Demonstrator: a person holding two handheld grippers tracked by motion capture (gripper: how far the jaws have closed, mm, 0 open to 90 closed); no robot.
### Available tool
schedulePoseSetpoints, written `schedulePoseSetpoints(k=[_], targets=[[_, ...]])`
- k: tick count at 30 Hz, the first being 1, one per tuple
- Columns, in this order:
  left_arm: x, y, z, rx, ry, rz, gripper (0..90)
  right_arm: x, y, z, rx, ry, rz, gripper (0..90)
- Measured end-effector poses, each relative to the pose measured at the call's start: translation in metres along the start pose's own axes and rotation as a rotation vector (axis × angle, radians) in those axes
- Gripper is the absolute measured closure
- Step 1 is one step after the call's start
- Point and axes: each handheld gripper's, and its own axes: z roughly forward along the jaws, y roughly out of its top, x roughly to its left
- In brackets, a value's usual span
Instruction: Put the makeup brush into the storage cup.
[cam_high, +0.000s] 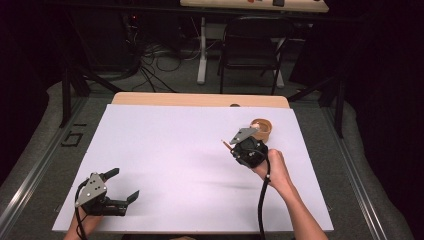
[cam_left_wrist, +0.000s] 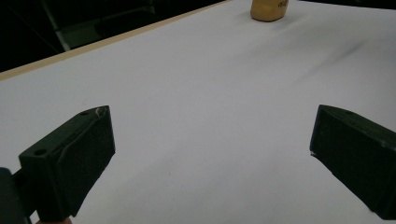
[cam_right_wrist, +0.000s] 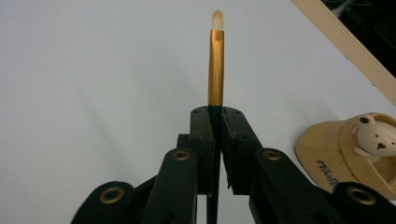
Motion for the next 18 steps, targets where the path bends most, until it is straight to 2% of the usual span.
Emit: schedulePoseSetpoints(k=[1,2,8,9,14,17,18], targets=[[0.0,0.0,0.0,-0.001,0.0,-0.001,0.0,-0.001,-0.001,0.001,-0.024,-0.005,0.004,83.5],[0.0,0.0,0.0,-0.001,-0.001,-0.001,0.0,-0.001,-0.001,-0.001,-0.009,-0.006,0.007,83.5],[0.0,0.0,0.0,-0.001,-0.002,-0.001,0.0,-0.006,-0.003,-0.001,-0.061,-0.02,0.036,83.5],[0.0,0.0,0.0,-0.002,-0.002,0.0,0.0,-0.007,-0.003,-0.002,-0.05,-0.022,0.035,83.5],[0.0,0.0,0.0,-0.003,-0.001,-0.002,0.0,-0.013,-0.007,-0.004,-0.096,-0.024,0.07,83.5],[0.0,0.0,0.0,-0.001,0.0,-0.002,0.0,-0.015,-0.008,-0.005,-0.102,-0.028,0.081,83.5],[0.0,0.0,0.0,-0.001,0.0,-0.001,0.0,-0.016,-0.009,-0.004,-0.128,-0.031,0.089,83.5]])
